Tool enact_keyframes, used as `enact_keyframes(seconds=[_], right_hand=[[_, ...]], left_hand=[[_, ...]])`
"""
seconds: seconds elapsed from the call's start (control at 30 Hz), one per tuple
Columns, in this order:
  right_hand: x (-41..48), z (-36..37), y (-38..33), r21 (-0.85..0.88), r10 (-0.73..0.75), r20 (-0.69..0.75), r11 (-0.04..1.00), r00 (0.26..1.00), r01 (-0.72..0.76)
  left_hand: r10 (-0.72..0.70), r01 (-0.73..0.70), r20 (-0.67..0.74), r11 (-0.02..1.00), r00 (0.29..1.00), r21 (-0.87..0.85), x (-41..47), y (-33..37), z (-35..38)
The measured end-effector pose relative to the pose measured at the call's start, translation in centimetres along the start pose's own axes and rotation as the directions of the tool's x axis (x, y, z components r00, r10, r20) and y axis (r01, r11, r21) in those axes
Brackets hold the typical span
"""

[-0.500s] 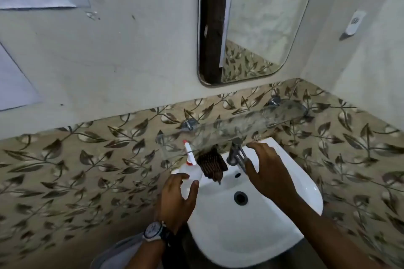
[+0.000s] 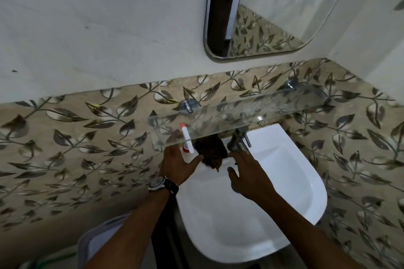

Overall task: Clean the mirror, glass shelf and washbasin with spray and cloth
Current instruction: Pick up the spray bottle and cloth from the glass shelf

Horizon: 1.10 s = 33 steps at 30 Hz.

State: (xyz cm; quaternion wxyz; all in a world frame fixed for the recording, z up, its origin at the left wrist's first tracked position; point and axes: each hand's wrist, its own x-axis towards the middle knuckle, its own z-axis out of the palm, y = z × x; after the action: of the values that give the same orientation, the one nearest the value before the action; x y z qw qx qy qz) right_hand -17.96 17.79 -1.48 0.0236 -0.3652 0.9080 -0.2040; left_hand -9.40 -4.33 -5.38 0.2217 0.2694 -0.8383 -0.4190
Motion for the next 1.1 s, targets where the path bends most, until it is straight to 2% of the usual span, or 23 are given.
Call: enact_keyframes(seconds=[0.13,0.23,0.4,0.53,0.63,0.77,0.87,0.93,1.0,1.07,1.1], right_hand=[[3.8,4.3,1.0,-0.042,0.008,0.104,0.999,0.995,-0.003],[6.8,8.3,1.9,-0.031,0.014,0.165,0.999,0.986,-0.009],[10.5,14.1,3.3,-0.102,0.033,0.173,0.995,0.984,-0.016],[10.7,15.7,2.2,-0.146,0.097,0.126,0.986,0.987,-0.078],[10.5,16.3,1.6,-0.119,0.189,0.098,0.977,0.977,-0.177],[10.4,16.6,1.6,-0.098,0.174,0.05,0.981,0.984,-0.168],[10.8,15.4,2.2,-0.094,0.174,0.12,0.982,0.977,-0.164],[10.5,14.3,2.2,0.038,0.163,0.05,0.986,0.985,-0.165],[9.6,12.7,1.6,0.284,0.196,0.002,0.94,0.981,-0.189],[8.0,11.1,0.7,0.509,0.294,0.037,0.817,0.955,-0.271],[7.1,10.1,0.0,0.619,0.366,0.071,0.713,0.928,-0.329]], left_hand=[[0.037,-0.051,-0.147,0.994,0.988,-0.092,0.3,-0.3,1.2],[0.068,-0.091,-0.227,0.991,0.971,-0.094,0.6,-0.3,2.4],[0.12,-0.156,-0.224,0.977,0.967,-0.149,2.3,-1.9,2.9],[0.243,-0.26,-0.297,0.965,0.924,-0.02,2.8,-2.3,3.8],[0.233,-0.272,-0.324,0.959,0.917,-0.079,2.9,-1.8,4.0],[0.276,-0.296,-0.327,0.955,0.904,-0.012,4.1,-2.6,4.7],[0.255,-0.267,-0.316,0.964,0.914,0.006,4.3,-3.5,5.4],[0.207,-0.233,-0.351,0.972,0.913,-0.034,3.8,-3.2,5.8],[0.201,-0.224,-0.341,0.974,0.919,-0.029,3.3,-2.8,6.0],[0.197,-0.231,-0.305,0.97,0.932,-0.078,3.2,-2.5,5.8],[0.172,-0.212,-0.277,0.97,0.945,-0.122,3.2,-2.3,5.5]])
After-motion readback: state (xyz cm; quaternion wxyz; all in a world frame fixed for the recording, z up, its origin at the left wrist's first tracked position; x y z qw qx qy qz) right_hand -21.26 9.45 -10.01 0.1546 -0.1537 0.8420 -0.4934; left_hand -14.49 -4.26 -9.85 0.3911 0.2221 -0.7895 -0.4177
